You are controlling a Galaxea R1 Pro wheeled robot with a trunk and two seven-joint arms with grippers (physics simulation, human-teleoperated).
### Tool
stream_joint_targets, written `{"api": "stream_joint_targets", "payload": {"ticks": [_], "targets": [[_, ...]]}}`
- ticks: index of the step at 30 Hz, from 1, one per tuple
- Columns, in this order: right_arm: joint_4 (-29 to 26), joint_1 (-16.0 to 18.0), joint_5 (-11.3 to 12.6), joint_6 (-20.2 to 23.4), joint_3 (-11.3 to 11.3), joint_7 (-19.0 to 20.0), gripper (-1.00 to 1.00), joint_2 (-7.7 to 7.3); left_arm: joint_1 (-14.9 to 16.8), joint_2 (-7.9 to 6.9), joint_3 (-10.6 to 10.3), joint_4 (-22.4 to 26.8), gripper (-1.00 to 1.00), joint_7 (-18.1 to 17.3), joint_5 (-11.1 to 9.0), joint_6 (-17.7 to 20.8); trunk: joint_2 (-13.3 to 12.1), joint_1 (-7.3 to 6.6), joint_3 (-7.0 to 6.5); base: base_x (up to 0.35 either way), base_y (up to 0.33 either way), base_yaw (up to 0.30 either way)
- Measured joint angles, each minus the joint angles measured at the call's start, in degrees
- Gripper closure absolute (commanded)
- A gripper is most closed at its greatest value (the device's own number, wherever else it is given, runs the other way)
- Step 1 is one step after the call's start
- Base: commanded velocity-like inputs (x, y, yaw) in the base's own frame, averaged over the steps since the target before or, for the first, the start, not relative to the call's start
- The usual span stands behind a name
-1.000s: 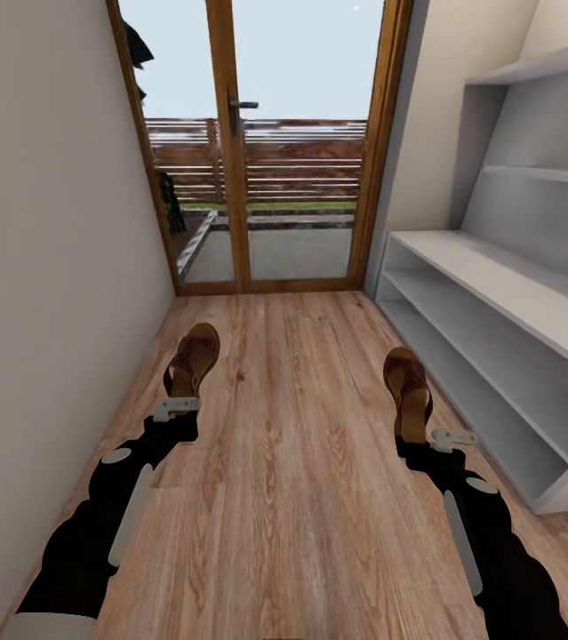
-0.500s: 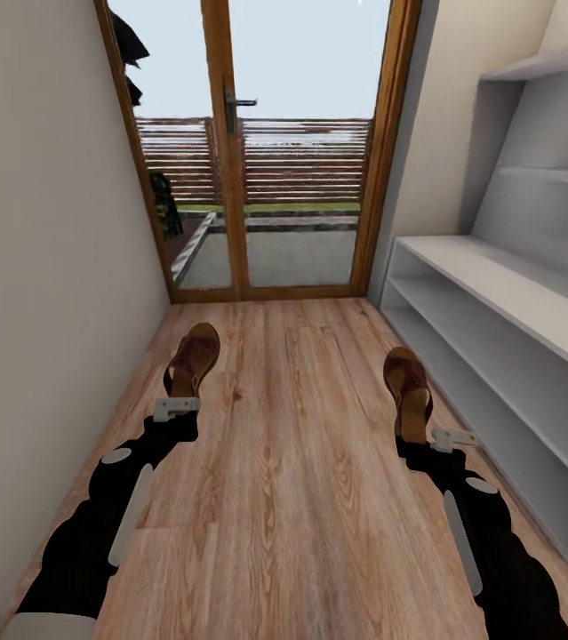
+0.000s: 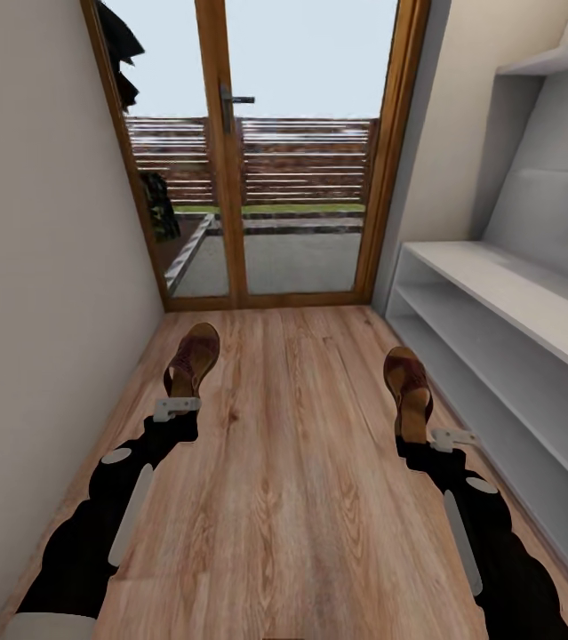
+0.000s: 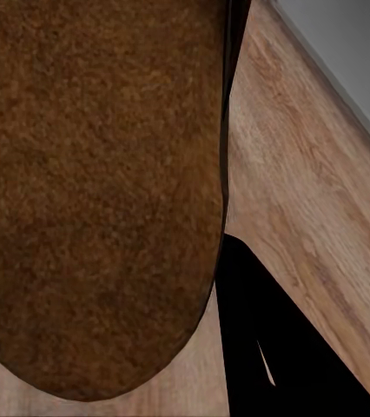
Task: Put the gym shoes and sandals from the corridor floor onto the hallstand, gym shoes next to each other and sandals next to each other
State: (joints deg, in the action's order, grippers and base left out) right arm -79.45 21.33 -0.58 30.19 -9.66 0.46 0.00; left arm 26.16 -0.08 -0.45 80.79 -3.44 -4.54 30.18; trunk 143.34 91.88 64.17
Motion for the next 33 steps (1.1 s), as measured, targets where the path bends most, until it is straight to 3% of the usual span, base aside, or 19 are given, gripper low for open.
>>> {"api": "stream_joint_targets", "payload": {"ticks": [33], "targets": [[0.0, 0.0, -0.01, 0.03, 0.0, 0.02, 1.0, 0.0, 0.0, 0.0, 0.0, 0.0, 1.0, 0.0, 0.0, 0.0, 0.0, 0.0, 0.0, 0.347, 0.0, 0.039]]}}
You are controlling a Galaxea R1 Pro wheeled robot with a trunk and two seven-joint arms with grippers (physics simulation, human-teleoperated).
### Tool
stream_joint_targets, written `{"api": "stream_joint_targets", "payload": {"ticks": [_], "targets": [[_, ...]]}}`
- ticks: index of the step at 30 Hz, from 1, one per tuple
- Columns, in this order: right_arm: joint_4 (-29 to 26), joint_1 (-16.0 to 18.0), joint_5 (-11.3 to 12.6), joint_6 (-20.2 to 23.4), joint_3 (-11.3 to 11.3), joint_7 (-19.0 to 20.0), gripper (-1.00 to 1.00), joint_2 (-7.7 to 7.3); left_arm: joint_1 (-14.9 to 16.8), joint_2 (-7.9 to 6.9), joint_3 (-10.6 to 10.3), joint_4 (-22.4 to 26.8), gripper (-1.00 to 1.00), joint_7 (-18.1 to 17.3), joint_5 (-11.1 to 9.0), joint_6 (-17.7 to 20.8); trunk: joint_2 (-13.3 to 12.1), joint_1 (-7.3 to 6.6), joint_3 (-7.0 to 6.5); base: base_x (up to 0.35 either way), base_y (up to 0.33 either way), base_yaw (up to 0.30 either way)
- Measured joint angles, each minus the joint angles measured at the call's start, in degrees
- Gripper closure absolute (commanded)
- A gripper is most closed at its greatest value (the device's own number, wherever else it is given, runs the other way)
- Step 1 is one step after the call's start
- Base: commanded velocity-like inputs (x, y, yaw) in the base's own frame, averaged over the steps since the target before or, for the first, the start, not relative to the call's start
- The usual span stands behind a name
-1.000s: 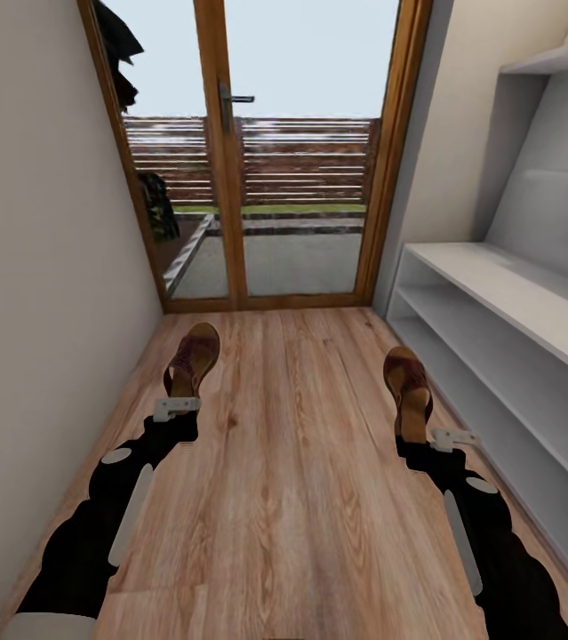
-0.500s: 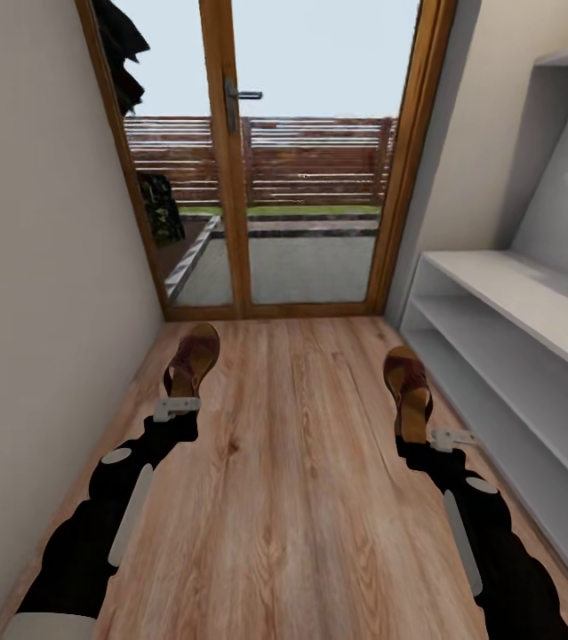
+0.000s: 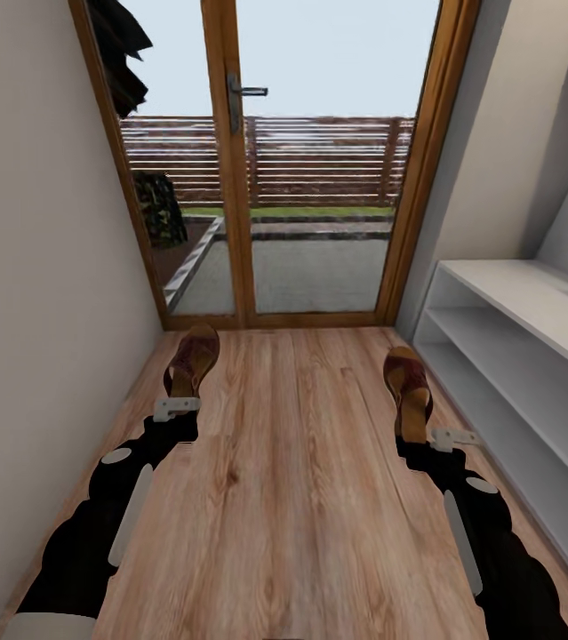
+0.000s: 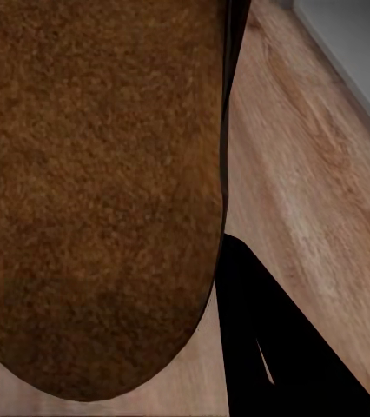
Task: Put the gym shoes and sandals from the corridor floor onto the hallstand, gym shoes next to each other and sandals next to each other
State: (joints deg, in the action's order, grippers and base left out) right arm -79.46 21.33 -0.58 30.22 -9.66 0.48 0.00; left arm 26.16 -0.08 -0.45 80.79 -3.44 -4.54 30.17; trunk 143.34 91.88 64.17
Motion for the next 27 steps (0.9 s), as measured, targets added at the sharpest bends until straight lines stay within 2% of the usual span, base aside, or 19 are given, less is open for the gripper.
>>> {"api": "stream_joint_targets", "payload": {"ticks": [8, 27], "targets": [[-0.01, -0.01, 0.0, -0.01, -0.01, -0.01, 1.0, 0.0, 0.01, 0.0, -0.01, -0.01, 1.0, 0.01, 0.0, 0.01, 0.0, 0.0, 0.0, 0.347, 0.009, -0.07], [0.01, -0.01, 0.01, -0.06, -0.01, 0.0, 1.0, 0.0, 0.01, 0.0, -0.01, -0.06, 1.0, 0.01, 0.0, 0.03, 0.0, 0.01, 0.0, 0.318, 0.156, -0.226]]}}
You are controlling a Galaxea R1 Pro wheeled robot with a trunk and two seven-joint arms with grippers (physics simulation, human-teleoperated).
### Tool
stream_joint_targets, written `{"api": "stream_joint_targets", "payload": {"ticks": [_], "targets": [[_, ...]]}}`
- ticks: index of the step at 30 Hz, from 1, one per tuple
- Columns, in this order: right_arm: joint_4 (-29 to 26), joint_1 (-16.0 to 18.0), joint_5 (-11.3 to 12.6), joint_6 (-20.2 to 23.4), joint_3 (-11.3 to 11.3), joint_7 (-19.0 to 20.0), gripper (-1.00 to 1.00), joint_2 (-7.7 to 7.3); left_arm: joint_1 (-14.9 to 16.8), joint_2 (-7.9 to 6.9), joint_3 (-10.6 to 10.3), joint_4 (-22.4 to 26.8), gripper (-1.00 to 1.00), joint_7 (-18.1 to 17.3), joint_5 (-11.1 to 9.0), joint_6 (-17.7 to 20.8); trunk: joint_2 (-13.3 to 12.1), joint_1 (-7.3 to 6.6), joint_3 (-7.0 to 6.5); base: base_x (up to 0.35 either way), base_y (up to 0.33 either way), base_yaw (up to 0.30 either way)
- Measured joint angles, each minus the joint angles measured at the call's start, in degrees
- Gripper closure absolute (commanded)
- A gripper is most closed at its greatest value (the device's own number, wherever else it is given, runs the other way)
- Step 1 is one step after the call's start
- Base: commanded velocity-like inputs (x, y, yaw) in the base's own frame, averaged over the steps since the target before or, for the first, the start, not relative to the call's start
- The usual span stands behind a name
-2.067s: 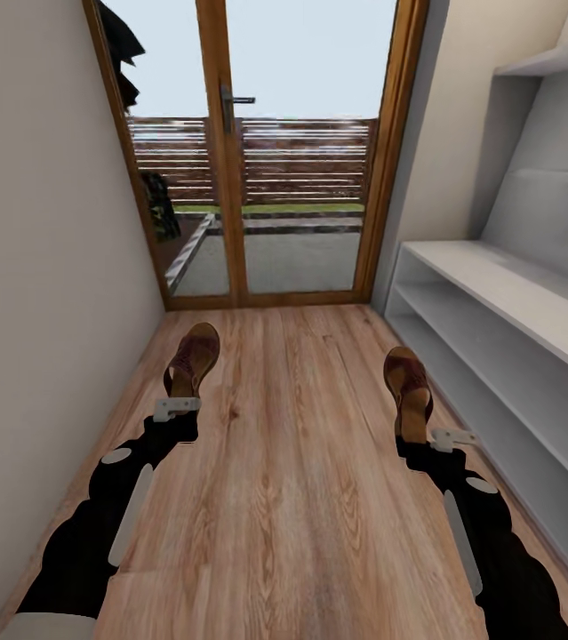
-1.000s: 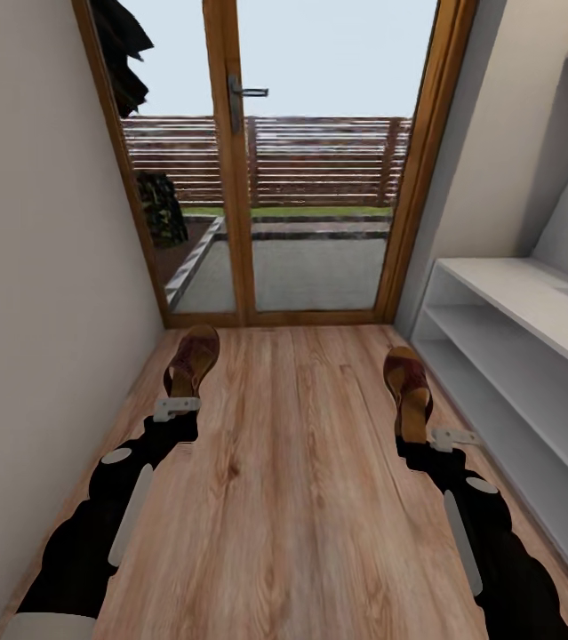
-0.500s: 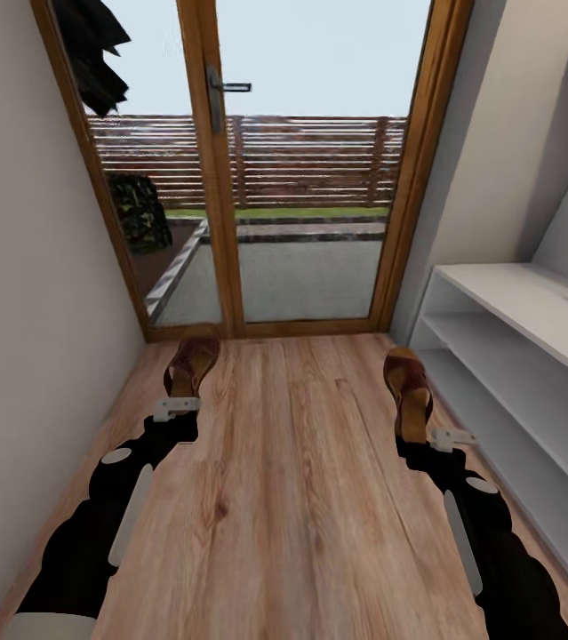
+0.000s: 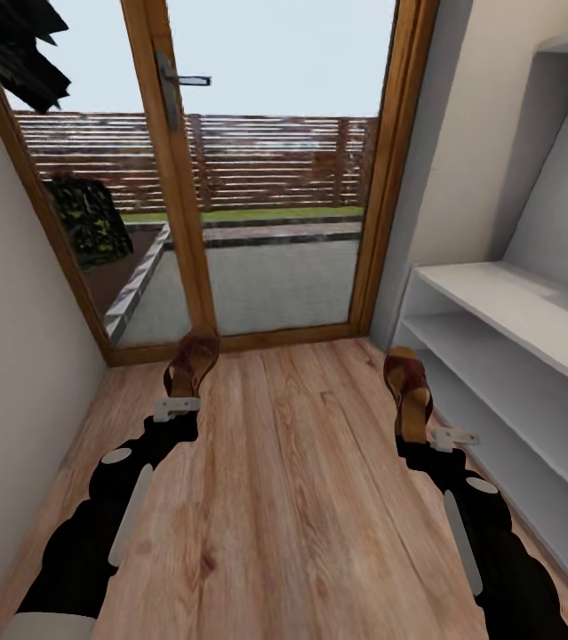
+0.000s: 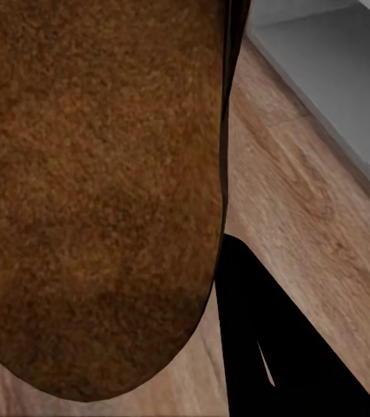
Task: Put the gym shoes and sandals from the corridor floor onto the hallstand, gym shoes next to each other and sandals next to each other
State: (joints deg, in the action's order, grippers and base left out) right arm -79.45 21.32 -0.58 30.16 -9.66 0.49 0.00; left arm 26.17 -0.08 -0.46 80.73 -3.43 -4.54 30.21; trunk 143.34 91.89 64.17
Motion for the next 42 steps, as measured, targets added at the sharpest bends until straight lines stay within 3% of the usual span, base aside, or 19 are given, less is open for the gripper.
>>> {"api": "stream_joint_targets", "payload": {"ticks": [9, 29, 42], "targets": [[0.0, 0.0, 0.0, 0.03, 0.0, 0.04, 1.0, 0.0, 0.0, 0.0, -0.01, -0.02, 1.0, 0.0, 0.0, 0.01, 0.0, 0.0, 0.0, 0.292, 0.212, -0.085], [-0.01, 0.0, -0.01, 0.03, 0.0, 0.05, 1.0, -0.02, 0.0, 0.0, -0.01, -0.03, 1.0, 0.0, 0.02, -0.04, 0.0, 0.0, 0.0, 0.285, 0.193, -0.252], [-0.02, 0.0, 0.01, 0.07, 0.0, 0.05, 1.0, -0.03, 0.0, 0.0, 0.0, -0.03, 1.0, 0.0, 0.06, -0.05, 0.0, 0.02, 0.0, 0.205, 0.063, -0.256]]}}
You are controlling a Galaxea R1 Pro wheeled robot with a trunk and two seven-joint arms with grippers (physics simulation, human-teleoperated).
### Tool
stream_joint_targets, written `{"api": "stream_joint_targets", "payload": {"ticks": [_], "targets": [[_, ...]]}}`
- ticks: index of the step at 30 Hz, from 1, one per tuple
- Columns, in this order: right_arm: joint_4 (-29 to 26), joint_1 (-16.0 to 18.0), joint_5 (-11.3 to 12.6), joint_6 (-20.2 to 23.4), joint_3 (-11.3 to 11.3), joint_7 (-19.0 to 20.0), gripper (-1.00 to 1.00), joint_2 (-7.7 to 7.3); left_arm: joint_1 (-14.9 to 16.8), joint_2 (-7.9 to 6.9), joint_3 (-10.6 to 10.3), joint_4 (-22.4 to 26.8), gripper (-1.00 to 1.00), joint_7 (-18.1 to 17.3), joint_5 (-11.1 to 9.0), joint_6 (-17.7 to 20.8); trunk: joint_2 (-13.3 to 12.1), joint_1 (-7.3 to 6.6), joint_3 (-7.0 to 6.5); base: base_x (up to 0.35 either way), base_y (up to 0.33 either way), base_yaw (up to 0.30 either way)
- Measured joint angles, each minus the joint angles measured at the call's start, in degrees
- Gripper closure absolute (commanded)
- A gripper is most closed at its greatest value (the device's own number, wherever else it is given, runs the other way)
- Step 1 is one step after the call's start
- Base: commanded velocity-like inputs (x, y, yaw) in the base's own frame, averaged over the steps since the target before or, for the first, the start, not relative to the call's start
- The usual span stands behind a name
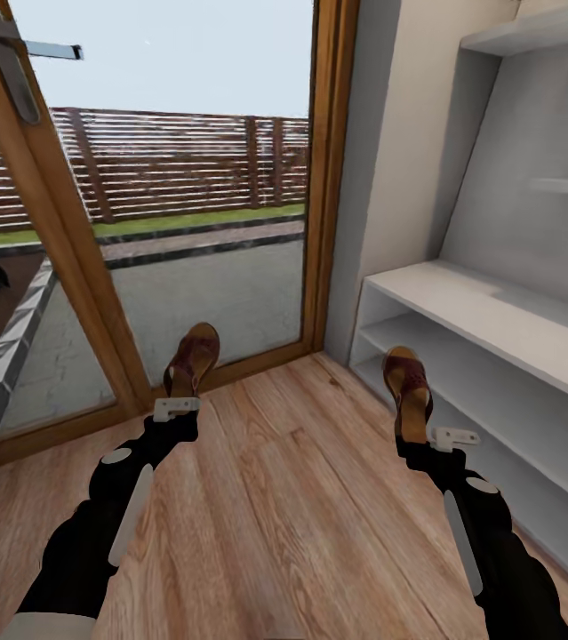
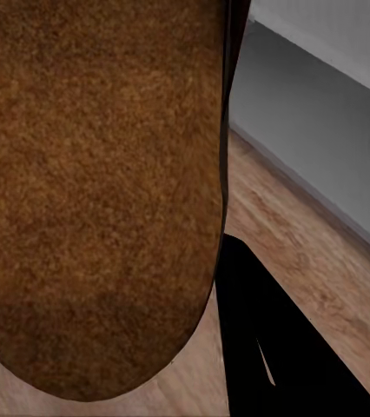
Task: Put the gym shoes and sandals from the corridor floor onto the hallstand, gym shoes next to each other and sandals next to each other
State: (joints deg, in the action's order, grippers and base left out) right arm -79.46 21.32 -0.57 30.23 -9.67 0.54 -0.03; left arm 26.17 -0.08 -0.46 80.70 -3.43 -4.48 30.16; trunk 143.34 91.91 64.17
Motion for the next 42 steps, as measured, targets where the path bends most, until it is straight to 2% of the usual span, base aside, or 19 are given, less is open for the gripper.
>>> {"api": "stream_joint_targets", "payload": {"ticks": [16, 24, 34, 42], "targets": [[0.0, 0.0, 0.01, -0.01, 0.0, 0.01, 1.0, -0.01, 0.0, 0.0, 0.0, 0.08, 1.0, 0.0, 0.0, 0.01, 0.0, 0.0, 0.0, 0.019, 0.019, -0.256], [0.01, 0.0, 0.0, -0.04, 0.0, 0.02, 1.0, 0.01, 0.01, 0.0, -0.01, 0.06, 1.0, 0.01, 0.0, 0.03, 0.0, -0.01, 0.0, 0.173, 0.254, -0.252], [0.02, 0.0, -0.01, -0.03, 0.01, 0.02, 1.0, 0.0, 0.0, 0.0, 0.01, 0.07, 1.0, 0.0, -0.02, 0.05, 0.0, -0.01, 0.0, 0.182, 0.271, -0.061], [0.01, 0.0, 0.06, -0.03, 0.0, 0.02, 1.0, 0.0, 0.01, 0.0, -0.01, 0.06, 1.0, 0.01, 0.0, 0.07, 0.0, -0.01, 0.0, 0.179, 0.276, -0.223]]}}
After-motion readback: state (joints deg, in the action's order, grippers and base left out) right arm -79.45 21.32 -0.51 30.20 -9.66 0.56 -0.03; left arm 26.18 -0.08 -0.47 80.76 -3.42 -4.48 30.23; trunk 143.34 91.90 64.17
